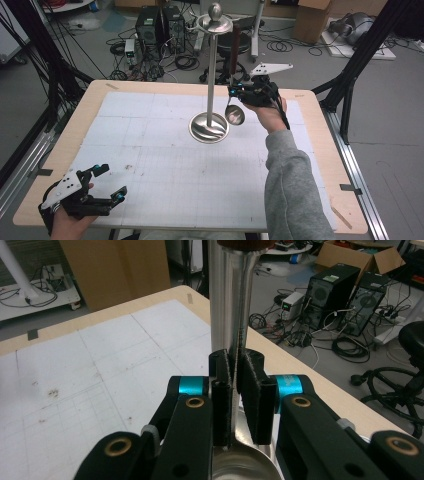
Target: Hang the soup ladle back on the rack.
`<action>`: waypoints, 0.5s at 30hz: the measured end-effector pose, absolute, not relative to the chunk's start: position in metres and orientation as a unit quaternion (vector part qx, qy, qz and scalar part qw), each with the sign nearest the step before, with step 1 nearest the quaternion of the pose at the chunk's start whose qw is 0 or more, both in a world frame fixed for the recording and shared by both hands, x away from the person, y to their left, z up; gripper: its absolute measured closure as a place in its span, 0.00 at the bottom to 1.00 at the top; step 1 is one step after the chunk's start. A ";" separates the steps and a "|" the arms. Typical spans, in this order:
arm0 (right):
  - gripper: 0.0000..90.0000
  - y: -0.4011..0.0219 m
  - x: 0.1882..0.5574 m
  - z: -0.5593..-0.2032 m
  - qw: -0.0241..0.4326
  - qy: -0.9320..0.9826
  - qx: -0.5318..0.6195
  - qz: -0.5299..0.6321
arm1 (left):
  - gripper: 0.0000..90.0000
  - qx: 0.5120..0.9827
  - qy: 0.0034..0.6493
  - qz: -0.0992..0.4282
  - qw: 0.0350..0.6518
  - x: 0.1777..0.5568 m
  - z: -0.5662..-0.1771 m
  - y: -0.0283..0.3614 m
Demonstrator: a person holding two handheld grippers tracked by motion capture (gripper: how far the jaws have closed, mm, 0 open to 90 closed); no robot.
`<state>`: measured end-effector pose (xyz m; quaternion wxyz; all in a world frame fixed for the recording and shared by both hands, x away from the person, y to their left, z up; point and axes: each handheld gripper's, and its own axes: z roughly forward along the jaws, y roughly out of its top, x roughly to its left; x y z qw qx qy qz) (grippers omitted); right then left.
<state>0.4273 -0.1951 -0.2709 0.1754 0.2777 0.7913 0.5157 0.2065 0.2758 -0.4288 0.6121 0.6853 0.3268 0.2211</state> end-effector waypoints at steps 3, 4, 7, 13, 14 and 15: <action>0.92 -0.194 0.427 -0.271 0.174 0.789 0.281 0.517 | 0.02 0.687 0.325 0.221 0.611 0.207 -0.429 0.276; 0.92 -0.194 0.427 -0.272 0.175 0.789 0.280 0.518 | 0.02 0.688 0.325 0.221 0.610 0.207 -0.429 0.275; 0.92 -0.192 0.427 -0.272 0.181 0.788 0.281 0.517 | 0.02 0.687 0.326 0.220 0.611 0.207 -0.429 0.275; 0.77 -0.193 0.424 -0.268 0.194 0.768 0.280 0.542 | 0.02 0.689 0.324 0.220 0.610 0.208 -0.429 0.274; 0.74 -0.194 0.423 -0.268 0.193 0.766 0.282 0.545 | 0.02 0.687 0.324 0.219 0.612 0.208 -0.429 0.274; 0.71 -0.194 0.423 -0.268 0.194 0.766 0.283 0.543 | 0.02 0.687 0.324 0.220 0.612 0.208 -0.429 0.275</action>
